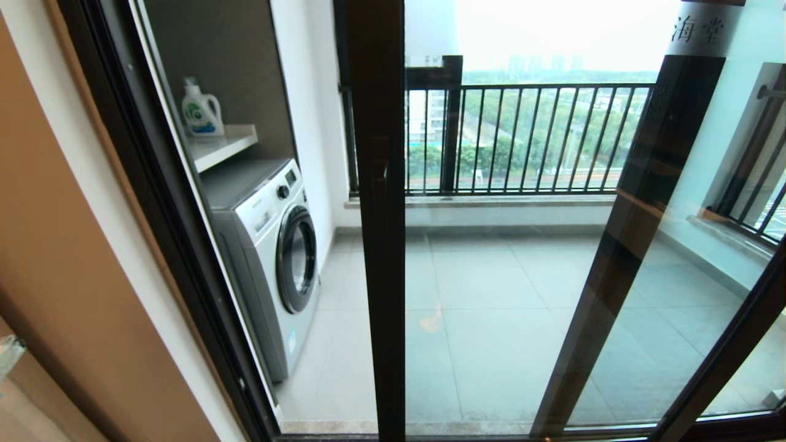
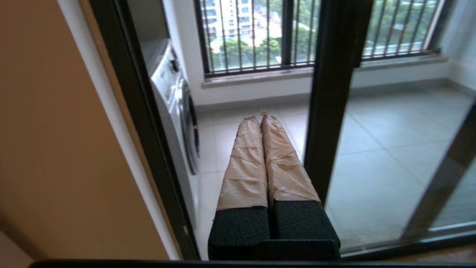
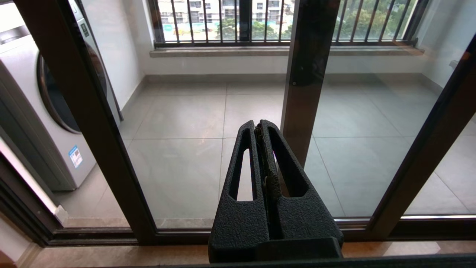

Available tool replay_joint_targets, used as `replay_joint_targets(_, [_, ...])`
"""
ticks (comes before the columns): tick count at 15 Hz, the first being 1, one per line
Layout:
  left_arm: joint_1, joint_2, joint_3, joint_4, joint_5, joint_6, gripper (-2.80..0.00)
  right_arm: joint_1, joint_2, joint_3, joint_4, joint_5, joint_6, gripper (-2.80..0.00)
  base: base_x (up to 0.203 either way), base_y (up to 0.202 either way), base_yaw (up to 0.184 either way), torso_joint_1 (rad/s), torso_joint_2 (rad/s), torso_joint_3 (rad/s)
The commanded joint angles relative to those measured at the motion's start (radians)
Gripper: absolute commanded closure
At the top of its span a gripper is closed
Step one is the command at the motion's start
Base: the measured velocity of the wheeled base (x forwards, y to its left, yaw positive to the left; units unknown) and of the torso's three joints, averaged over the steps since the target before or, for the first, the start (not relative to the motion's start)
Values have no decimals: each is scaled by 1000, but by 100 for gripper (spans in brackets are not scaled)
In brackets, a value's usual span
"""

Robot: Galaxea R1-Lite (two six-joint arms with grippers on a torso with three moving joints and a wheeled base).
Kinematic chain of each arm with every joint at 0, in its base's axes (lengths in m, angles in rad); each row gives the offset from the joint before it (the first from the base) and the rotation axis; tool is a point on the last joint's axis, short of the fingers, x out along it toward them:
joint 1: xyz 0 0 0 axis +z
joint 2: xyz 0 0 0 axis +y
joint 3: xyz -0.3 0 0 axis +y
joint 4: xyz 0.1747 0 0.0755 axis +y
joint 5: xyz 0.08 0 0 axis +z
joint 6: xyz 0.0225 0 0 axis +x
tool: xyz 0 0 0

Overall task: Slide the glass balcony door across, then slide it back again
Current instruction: Open the slid door

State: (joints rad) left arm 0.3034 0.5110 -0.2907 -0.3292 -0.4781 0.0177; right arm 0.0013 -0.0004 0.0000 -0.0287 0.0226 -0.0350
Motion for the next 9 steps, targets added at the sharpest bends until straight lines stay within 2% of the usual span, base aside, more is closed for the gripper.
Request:
replay_joint_targets(1, [-39, -236, -134, 477, -7, -24, 0, 0, 0, 12, 0, 0, -1, 0, 0, 0, 0, 0, 0, 0])
replay_joint_targets(2, [-102, -248, -193, 571, -6, -44, 0, 0, 0, 12, 0, 0, 0, 0, 0, 0, 0, 0, 0, 0])
replay_joint_targets(4, [-202, -207, -246, 628, 35, -61, 0, 0, 0, 12, 0, 0, 0, 0, 0, 0, 0, 0, 0, 0])
replay_joint_targets(5, [-209, -216, -230, 640, 42, -39, 0, 0, 0, 12, 0, 0, 0, 0, 0, 0, 0, 0, 0, 0])
replay_joint_targets(8, [-216, -240, -207, 831, 22, 106, 0, 0, 0, 12, 0, 0, 0, 0, 0, 0, 0, 0, 0, 0])
replay_joint_targets(9, [-237, -249, -207, 840, 15, 120, 0, 0, 0, 12, 0, 0, 0, 0, 0, 0, 0, 0, 0, 0])
